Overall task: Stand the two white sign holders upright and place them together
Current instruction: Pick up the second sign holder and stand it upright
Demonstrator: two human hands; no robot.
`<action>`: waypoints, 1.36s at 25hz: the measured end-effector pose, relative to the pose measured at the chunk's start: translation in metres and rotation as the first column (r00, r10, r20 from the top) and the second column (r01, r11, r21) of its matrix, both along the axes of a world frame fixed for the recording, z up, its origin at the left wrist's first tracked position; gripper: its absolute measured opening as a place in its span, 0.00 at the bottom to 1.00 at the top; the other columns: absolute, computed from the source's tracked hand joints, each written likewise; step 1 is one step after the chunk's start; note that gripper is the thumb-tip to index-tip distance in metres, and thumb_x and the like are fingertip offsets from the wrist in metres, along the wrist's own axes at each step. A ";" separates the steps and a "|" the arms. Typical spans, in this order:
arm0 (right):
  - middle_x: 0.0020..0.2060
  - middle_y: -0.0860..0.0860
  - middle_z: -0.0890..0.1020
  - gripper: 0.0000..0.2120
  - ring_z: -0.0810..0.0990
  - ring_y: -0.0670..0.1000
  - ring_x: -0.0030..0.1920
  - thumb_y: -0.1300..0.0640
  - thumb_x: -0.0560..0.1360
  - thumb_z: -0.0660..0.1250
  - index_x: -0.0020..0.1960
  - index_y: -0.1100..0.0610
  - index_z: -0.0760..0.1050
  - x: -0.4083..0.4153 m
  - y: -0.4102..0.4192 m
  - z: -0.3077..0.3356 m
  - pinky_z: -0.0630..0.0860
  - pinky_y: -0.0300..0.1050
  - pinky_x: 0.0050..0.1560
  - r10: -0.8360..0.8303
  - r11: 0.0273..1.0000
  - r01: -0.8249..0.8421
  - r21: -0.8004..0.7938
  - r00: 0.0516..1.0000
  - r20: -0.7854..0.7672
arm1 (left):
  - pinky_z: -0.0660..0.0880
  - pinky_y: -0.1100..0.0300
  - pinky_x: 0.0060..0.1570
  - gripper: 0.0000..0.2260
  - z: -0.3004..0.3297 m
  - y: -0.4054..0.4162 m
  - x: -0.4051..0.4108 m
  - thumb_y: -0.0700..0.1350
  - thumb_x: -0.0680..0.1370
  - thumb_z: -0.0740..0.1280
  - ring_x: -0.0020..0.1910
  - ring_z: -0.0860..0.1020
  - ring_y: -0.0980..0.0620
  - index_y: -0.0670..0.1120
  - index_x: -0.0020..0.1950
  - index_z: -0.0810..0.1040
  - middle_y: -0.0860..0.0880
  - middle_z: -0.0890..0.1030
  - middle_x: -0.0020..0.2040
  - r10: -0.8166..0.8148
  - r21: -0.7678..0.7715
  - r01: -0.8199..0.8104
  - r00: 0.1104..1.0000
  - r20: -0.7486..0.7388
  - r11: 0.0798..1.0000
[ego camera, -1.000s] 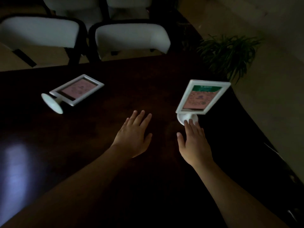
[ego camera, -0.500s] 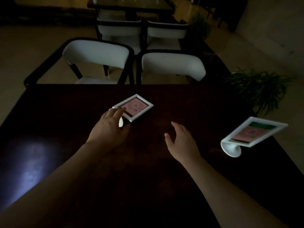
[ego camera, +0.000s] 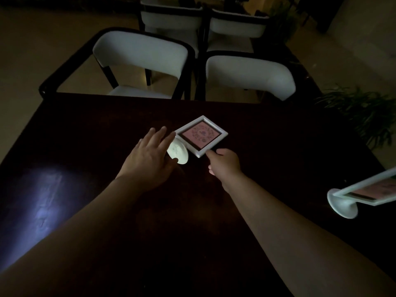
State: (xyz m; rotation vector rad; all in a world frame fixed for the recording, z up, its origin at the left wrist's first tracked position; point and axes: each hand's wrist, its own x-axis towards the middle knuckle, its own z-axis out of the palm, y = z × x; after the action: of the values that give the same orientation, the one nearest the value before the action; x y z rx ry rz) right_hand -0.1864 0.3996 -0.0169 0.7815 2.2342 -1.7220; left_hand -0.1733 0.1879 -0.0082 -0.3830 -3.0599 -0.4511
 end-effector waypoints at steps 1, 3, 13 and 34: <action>0.52 0.54 0.81 0.21 0.83 0.54 0.53 0.51 0.78 0.68 0.67 0.58 0.73 -0.005 -0.004 -0.001 0.82 0.53 0.56 -0.069 0.993 0.073 -0.092 0.997 0.041 | 0.50 0.44 0.75 0.35 -0.004 0.001 -0.001 0.64 0.79 0.57 0.80 0.43 0.46 0.55 0.81 0.46 0.48 0.47 0.82 -0.033 -0.058 0.032 0.999 -0.018 0.998; 0.45 0.54 0.81 0.14 0.84 0.52 0.47 0.54 0.78 0.70 0.59 0.61 0.77 -0.014 -0.011 -0.002 0.84 0.49 0.51 -0.183 0.943 0.208 -0.260 0.976 0.117 | 0.47 0.44 0.76 0.35 -0.011 0.002 -0.003 0.66 0.79 0.52 0.80 0.41 0.46 0.54 0.81 0.43 0.49 0.44 0.82 -0.084 -0.133 0.078 0.996 -0.039 0.988; 0.47 0.59 0.84 0.07 0.85 0.53 0.45 0.65 0.78 0.68 0.55 0.66 0.78 -0.026 -0.025 -0.006 0.83 0.48 0.53 -0.232 0.837 0.299 -0.459 0.952 0.199 | 0.46 0.45 0.77 0.36 -0.022 0.006 0.006 0.67 0.79 0.49 0.80 0.44 0.46 0.50 0.82 0.43 0.47 0.48 0.82 -0.116 -0.128 0.109 0.992 -0.042 0.986; 0.48 0.47 0.83 0.18 0.84 0.46 0.49 0.68 0.78 0.66 0.65 0.54 0.73 0.003 -0.039 -0.004 0.84 0.48 0.49 -0.023 0.977 -0.037 -0.210 0.961 -0.276 | 0.51 0.42 0.77 0.34 -0.041 -0.004 0.091 0.65 0.79 0.48 0.80 0.51 0.43 0.49 0.81 0.55 0.45 0.60 0.80 -0.084 -0.201 0.082 0.996 -0.003 0.976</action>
State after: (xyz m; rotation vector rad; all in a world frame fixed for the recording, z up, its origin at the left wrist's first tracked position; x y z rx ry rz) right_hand -0.1831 0.3604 -0.0212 0.5094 2.1587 -2.1401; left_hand -0.0825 0.1842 -0.0495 -0.5193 -3.0955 -0.1400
